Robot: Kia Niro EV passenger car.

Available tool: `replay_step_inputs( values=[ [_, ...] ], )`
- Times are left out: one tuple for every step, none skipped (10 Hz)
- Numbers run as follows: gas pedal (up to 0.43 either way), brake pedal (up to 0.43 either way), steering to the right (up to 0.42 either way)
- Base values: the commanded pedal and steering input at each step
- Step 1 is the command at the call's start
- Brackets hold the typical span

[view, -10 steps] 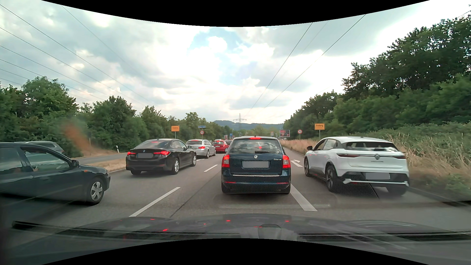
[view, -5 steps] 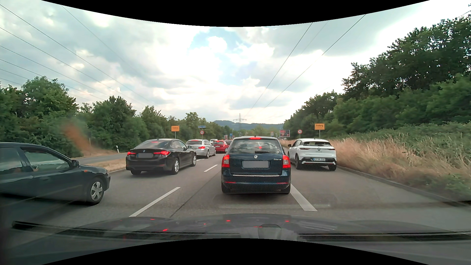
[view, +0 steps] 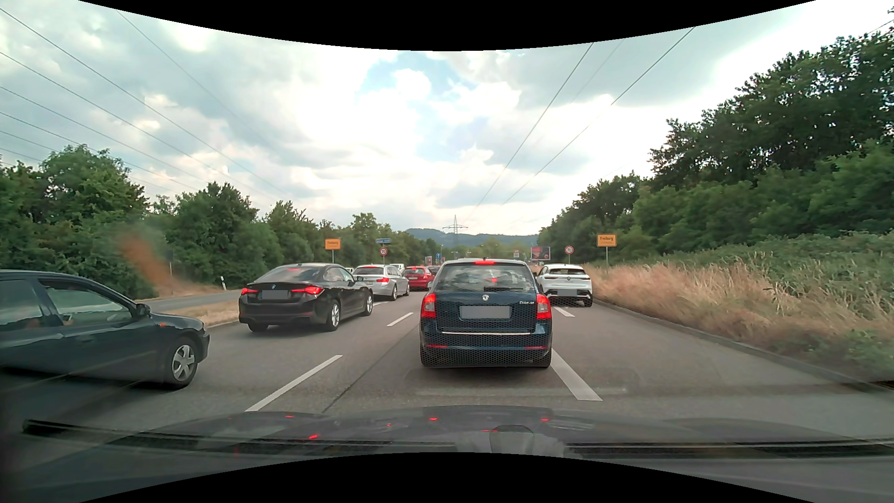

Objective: Follow the waypoints while adhering to traffic rules and regulations

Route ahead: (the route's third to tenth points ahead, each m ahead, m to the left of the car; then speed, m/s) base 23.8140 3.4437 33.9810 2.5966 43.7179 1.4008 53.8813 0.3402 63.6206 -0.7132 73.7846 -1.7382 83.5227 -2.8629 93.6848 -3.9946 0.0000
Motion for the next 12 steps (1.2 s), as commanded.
replay_step_inputs(
  values=[
    [0.000,0.287,0.001],
    [0.000,0.287,0.000],
    [0.000,0.287,0.001],
    [0.000,0.287,0.000],
    [0.000,0.287,0.000],
    [0.000,0.287,0.001],
    [0.000,0.287,0.001],
    [0.000,0.287,0.000],
    [0.000,0.287,0.001],
    [0.000,0.287,0.001],
    [0.000,0.287,0.001],
    [0.000,0.287,0.001]
  ],
)
